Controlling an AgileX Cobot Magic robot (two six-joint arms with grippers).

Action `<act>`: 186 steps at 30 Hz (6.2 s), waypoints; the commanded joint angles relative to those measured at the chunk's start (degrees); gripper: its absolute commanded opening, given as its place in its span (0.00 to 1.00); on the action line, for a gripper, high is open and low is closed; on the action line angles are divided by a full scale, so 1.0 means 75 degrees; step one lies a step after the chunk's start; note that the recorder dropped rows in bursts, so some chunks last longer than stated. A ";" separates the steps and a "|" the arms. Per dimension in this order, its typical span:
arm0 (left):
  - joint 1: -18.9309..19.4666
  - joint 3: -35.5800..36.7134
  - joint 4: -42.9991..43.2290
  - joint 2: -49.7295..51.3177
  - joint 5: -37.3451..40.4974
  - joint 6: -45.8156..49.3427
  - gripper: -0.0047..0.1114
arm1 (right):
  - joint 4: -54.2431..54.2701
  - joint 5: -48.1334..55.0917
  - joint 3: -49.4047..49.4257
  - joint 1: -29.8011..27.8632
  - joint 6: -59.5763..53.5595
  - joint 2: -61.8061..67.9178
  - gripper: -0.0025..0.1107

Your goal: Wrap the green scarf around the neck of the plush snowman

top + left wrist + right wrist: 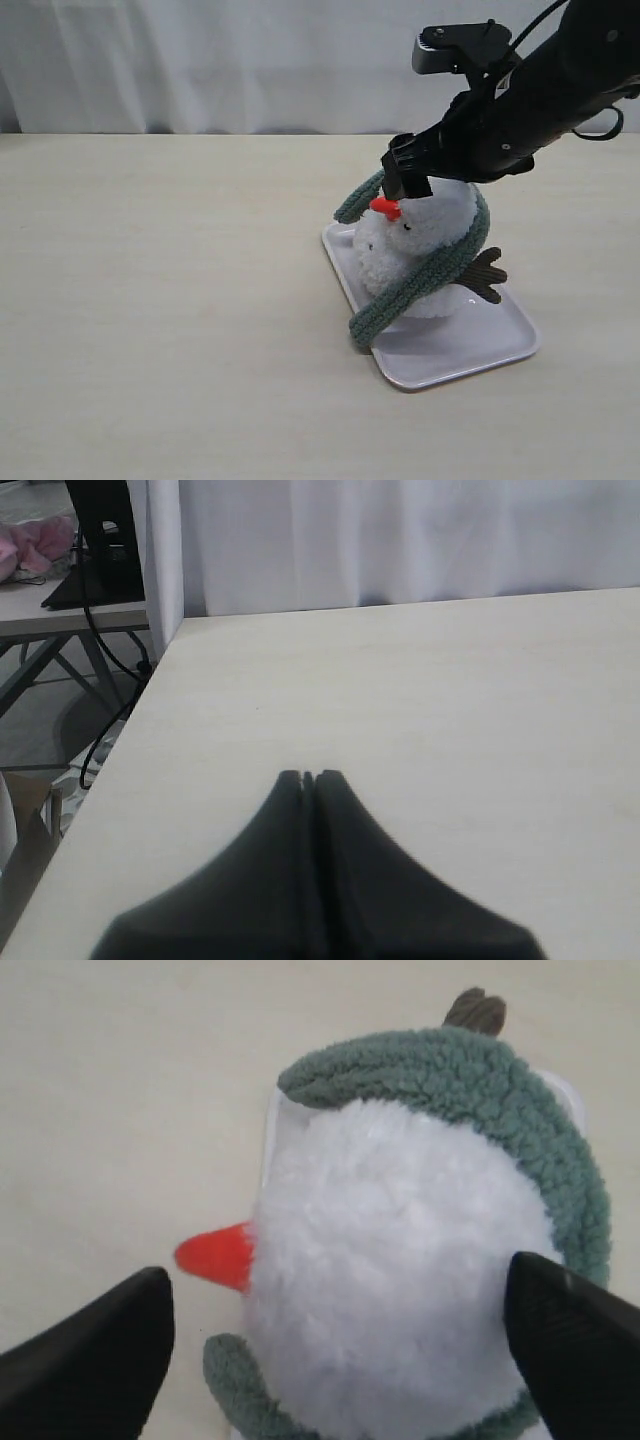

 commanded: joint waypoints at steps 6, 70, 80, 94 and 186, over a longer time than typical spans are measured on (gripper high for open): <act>-0.0017 0.0015 -0.0102 -0.0017 -0.0241 -0.0002 0.04 | -0.0666 -0.0450 0.0034 0.0011 0.0301 0.0716 0.76; -0.0017 0.0015 -0.0102 -0.0017 -0.0241 -0.0002 0.04 | 0.0174 -0.0414 0.0034 0.0895 -0.7112 -0.0386 0.62; -0.0017 0.0015 -0.0102 -0.0017 -0.0241 -0.0002 0.04 | 0.1730 0.0321 -0.0675 0.0895 -0.2892 -0.0733 0.06; -0.0017 0.0015 -0.0102 -0.0017 -0.0241 -0.0002 0.04 | 0.2199 -0.1261 -0.1436 0.1002 -0.2314 0.1434 0.06; -0.0017 0.0015 -0.0102 -0.0017 -0.0241 -0.0002 0.04 | 0.1683 -0.6097 0.1204 0.2988 0.1562 0.3297 0.64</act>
